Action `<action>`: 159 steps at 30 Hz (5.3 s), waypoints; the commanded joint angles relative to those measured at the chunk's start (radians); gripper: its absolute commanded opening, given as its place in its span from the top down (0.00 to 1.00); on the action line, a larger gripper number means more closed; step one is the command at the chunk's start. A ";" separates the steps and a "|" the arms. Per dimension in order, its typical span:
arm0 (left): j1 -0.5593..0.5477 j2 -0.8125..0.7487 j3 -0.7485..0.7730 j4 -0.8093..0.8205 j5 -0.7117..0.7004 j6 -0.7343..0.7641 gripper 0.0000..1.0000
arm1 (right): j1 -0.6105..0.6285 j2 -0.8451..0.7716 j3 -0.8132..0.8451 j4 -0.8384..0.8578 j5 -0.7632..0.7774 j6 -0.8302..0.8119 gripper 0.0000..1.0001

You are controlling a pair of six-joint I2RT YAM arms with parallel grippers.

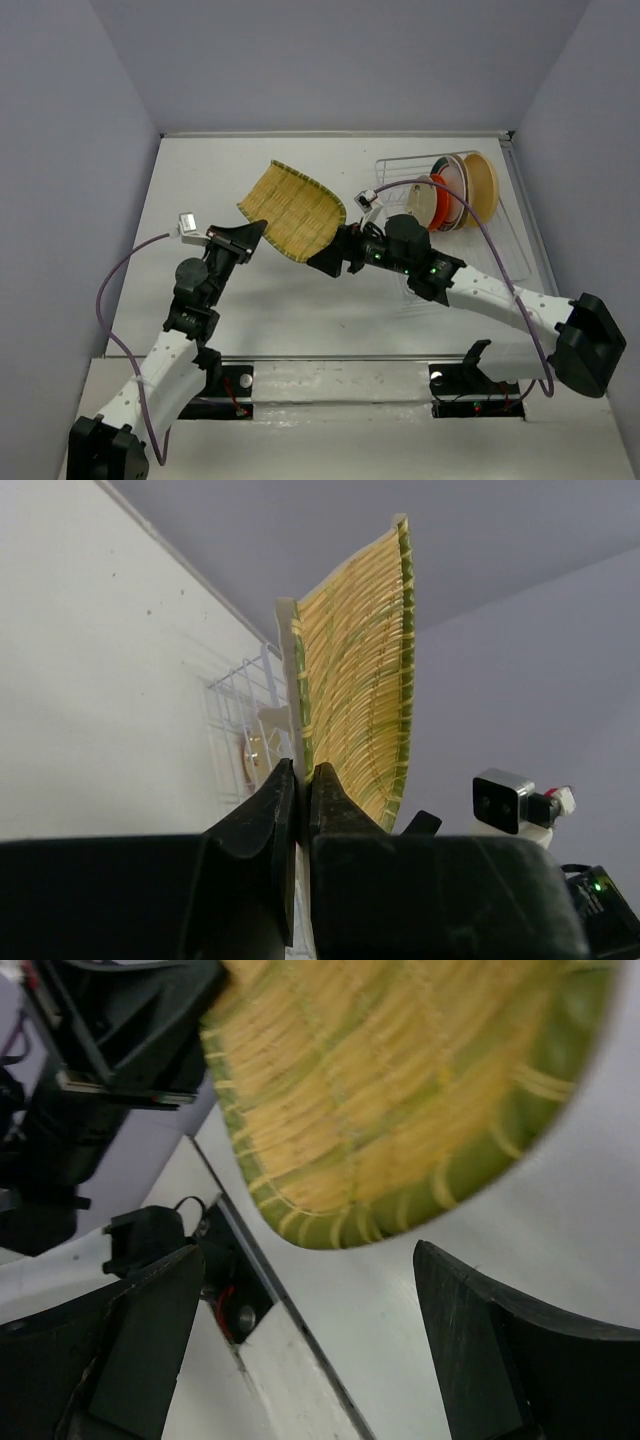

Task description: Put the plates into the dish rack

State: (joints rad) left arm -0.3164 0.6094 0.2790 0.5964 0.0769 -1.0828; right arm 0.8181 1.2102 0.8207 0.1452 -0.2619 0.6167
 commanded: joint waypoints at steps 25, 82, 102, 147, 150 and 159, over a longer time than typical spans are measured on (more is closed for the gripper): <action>-0.010 -0.076 -0.021 0.004 0.264 0.127 0.07 | -0.062 -0.080 0.549 -0.703 0.595 -0.371 0.93; -0.158 0.348 0.125 0.554 0.402 0.012 0.95 | -0.352 -0.090 0.441 -0.565 -0.392 -0.240 0.66; -0.207 0.297 0.114 0.635 0.304 -0.111 0.95 | -0.183 -0.233 -0.045 0.292 -0.047 0.242 0.62; -0.161 -0.117 0.381 -0.659 0.067 0.814 0.01 | -0.339 0.334 0.796 -0.892 1.001 -0.334 0.93; -0.159 -0.115 0.381 -0.661 0.067 0.814 0.01 | -0.339 0.347 0.798 -0.874 0.995 -0.339 0.93; -0.159 -0.114 0.381 -0.658 0.069 0.814 0.01 | -0.339 0.379 0.778 -0.808 0.978 -0.350 0.93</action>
State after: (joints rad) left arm -0.4820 0.5011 0.6624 -0.0811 0.1406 -0.2890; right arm 0.4789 1.5890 1.5738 -0.7753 0.7013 0.2760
